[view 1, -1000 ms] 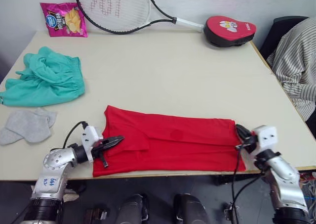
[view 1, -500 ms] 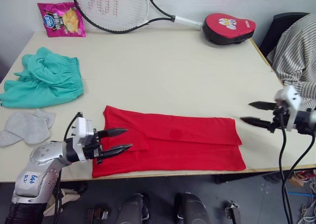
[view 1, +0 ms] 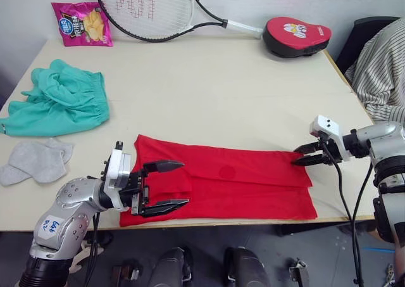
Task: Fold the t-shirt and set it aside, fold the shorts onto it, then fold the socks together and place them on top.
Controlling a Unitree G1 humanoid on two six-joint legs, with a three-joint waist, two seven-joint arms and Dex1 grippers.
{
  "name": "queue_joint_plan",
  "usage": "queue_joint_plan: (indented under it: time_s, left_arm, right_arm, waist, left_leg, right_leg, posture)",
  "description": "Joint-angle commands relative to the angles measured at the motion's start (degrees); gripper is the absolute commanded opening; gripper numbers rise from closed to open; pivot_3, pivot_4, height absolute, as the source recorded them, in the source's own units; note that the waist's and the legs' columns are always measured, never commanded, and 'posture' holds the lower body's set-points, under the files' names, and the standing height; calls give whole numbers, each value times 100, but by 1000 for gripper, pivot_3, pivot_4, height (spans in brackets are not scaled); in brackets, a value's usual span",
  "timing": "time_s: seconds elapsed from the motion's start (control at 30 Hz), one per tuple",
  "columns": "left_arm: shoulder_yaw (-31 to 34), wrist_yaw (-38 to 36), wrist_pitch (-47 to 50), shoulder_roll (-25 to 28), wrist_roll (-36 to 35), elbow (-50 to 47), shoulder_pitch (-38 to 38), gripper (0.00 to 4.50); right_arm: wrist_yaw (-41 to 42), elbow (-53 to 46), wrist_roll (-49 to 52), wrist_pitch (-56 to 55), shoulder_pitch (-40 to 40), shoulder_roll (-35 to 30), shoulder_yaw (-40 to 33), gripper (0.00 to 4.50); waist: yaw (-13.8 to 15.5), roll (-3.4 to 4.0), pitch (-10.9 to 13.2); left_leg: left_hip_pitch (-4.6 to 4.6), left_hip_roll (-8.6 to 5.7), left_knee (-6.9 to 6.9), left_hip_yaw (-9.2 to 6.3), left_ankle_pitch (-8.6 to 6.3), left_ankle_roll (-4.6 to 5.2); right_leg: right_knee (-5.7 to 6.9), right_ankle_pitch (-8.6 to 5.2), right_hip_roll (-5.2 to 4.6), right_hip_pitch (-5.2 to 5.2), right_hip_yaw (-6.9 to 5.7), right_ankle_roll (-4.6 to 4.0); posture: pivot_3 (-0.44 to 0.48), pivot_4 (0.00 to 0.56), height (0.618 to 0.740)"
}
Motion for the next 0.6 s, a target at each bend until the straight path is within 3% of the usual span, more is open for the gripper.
queue_joint_plan:
  time_s: [0.03,0.13,0.3,0.47,0.6]
  left_arm:
    - [31,-3,-103,-41,-13,-73,-70,4500]
    - [38,61,-183,-89,69,-20,-65,4500]
    - [64,162,-276,-162,181,30,-28,4500]
    - [151,516,-495,-395,376,234,-34,4500]
    - [219,1056,-787,-823,635,440,5,4500]
  right_arm:
    - [408,46,-42,52,-67,56,212,1062]
    - [408,74,-52,-7,-197,53,290,73]
    - [-131,285,-55,-329,-552,126,-48,30]
    - [-2453,633,-428,-1537,-877,291,-270,30]
    - [-3786,803,-730,-2137,-1041,495,-306,30]
  waist:
    - [-7,0,0]
    - [-9,0,0]
    - [-10,4,3]
    - [-25,15,9]
    - [-26,15,10]
  left_leg:
    - [0,0,0,0,0,0]
    - [0,0,0,-1,0,-1]
    - [0,-1,0,0,0,-3]
    - [-1,-1,-4,1,1,-9]
    - [-1,-1,-3,1,2,-11]
  right_leg:
    - [0,0,-1,0,0,0]
    - [1,0,0,-1,0,0]
    - [2,0,-1,-2,1,0]
    - [3,0,1,-8,1,0]
    - [2,0,1,-7,2,0]
  posture:
    - [0,150,740]
    - [0,150,740]
    - [0,150,740]
    - [0,150,740]
    - [0,150,740]
